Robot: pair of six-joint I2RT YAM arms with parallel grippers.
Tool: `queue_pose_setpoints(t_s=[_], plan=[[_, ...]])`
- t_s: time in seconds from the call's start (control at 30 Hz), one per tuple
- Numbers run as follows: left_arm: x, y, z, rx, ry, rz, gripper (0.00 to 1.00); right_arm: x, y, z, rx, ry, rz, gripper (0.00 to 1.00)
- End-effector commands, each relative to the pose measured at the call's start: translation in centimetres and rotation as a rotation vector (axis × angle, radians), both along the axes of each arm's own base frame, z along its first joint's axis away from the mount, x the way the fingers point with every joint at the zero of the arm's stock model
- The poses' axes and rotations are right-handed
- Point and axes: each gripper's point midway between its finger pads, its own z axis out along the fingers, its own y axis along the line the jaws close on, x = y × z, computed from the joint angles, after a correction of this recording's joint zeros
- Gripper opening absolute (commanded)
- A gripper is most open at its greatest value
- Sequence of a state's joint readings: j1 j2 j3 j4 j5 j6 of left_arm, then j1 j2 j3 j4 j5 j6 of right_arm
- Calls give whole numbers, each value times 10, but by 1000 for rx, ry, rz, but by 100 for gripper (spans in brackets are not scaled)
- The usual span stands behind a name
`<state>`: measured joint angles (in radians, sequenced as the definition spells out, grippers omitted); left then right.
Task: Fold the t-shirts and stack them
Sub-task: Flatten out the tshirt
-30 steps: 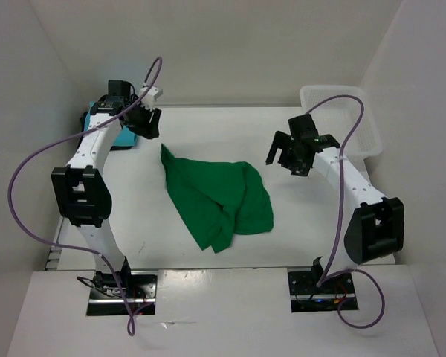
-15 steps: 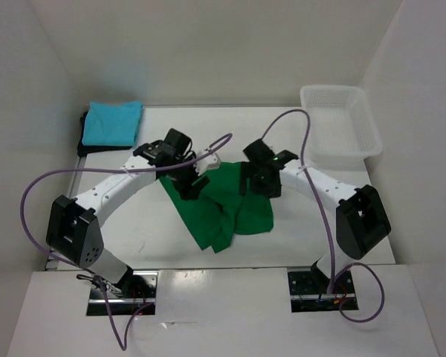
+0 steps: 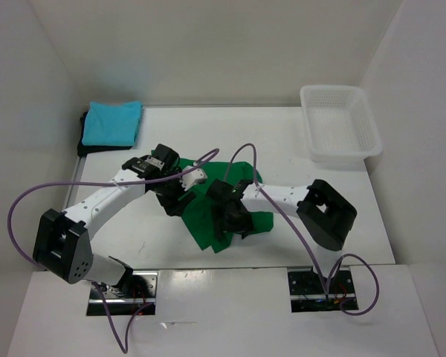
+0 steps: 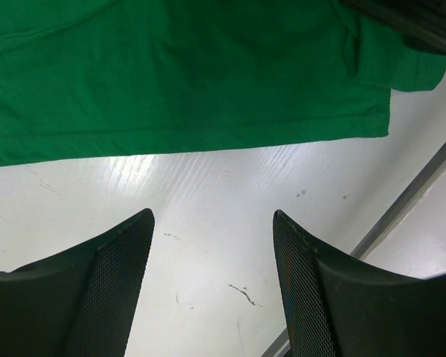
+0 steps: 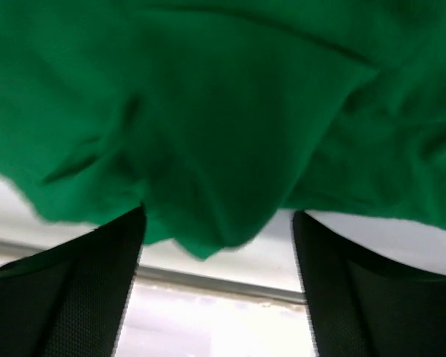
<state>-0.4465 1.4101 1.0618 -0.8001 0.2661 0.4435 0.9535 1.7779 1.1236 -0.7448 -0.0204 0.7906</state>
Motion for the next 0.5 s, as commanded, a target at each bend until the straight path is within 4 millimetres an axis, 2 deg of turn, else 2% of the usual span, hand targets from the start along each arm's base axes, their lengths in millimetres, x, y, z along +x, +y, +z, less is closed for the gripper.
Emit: queue_pose_setpoints(t_s=[0.0,0.03,0.07,0.17,0.23,0.27,0.33,0.37,0.43,0.47], plan=[[2,-2,6,-14,-26,-10,73,4,14,5,28,-5,-14,81],[2,-2,6,-14,-26,-10,73,4,14,5,28,-5,-14,74],[5,-3,9,-18,-36,-10,73,4,14,5,28,-5,-14,48],[5,-3,12,-22,-44,-10,73,16,20,28,43,-64,-22,2],[5,-3,12,-22,-44,-10,73,31,14,44,12,-126,-12,0],[5,-3,12,-22,-44,-10,73,42,11,67,5,-161,-19,0],[5,-3,12,-22,-44,-10,73,67,-6,90,-41,-235,-33,0],[5,-3,12,-22,-44,-10,73,78,-11,110,-49,-260,-39,0],[5,-3,9,-18,-36,-10,73,106,-30,124,-83,-298,-73,0],[5,-3,7,-13,-31,-18,73,121,-33,132,-92,-328,-51,0]])
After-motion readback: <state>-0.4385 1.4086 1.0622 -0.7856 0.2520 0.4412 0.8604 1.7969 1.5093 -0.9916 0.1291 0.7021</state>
